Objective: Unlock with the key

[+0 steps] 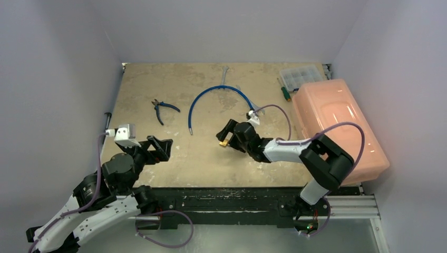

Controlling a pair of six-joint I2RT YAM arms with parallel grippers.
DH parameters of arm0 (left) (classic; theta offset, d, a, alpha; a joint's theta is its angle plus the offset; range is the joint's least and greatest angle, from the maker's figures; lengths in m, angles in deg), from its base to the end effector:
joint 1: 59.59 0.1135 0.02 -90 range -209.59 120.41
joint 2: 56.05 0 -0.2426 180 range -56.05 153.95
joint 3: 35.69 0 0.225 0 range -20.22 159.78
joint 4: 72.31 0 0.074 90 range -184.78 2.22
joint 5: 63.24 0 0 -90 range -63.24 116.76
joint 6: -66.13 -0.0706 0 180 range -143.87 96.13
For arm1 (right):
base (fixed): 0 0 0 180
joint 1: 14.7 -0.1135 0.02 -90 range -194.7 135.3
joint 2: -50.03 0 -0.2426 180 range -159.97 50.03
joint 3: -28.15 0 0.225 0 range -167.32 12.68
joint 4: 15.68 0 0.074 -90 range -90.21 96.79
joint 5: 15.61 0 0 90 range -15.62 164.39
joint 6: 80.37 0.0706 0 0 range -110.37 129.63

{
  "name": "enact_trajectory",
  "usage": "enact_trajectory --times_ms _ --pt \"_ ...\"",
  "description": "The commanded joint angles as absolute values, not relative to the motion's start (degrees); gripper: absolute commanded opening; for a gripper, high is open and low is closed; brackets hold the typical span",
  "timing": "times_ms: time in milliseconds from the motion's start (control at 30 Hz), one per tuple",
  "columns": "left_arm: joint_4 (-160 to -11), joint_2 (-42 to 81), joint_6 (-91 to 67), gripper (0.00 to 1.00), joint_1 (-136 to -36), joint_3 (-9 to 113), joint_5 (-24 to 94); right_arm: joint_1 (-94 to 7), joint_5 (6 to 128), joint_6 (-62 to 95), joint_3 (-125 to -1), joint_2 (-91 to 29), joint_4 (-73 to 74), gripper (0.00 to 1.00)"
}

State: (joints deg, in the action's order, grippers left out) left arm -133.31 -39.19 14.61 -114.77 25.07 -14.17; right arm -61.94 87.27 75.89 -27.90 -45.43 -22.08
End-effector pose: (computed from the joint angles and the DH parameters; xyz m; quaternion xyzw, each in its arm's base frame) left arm 0.0789 -0.0324 0.3024 -0.0961 0.7758 -0.2135 0.5859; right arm 0.2401 0.2365 0.1343 0.1971 0.8525 0.3424 0.3424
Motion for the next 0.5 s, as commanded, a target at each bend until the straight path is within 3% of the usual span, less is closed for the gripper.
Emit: enact_trajectory --times_ms 0,200,467 --pt "-132.95 -37.75 14.21 0.99 -114.53 26.96 -14.19 -65.02 99.21 65.66 -31.06 -36.39 -1.18 0.99" --pt "-132.83 -36.82 14.02 0.99 -114.1 26.8 -14.52 -66.55 106.81 56.21 -32.61 -15.58 16.87 0.99" --pt "-131.81 -36.45 12.92 0.99 -113.26 26.52 -13.91 -67.08 110.63 46.66 -26.37 18.32 21.06 0.99"
